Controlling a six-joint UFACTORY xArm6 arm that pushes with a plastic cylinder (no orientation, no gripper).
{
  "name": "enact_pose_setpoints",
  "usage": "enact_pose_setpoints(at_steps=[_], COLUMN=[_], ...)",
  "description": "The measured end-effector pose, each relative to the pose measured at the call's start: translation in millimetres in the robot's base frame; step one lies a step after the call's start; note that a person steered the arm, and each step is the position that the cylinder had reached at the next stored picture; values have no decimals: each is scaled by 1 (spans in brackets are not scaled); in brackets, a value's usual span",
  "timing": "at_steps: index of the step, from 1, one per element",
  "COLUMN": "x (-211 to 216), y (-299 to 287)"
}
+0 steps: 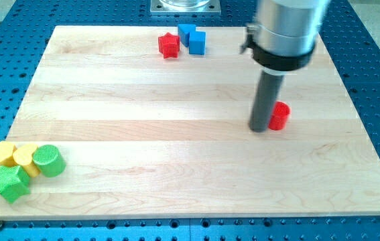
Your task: Place the red circle right to the red star
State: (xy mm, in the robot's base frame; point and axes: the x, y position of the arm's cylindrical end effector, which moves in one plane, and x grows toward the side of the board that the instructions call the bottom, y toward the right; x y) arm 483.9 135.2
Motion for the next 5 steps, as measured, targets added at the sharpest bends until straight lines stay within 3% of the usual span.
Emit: enact_pose_setpoints(at_steps=[1, 2, 3, 4, 5], x=[19, 3, -27, -20, -2], y=[21, 45, -38, -48, -1])
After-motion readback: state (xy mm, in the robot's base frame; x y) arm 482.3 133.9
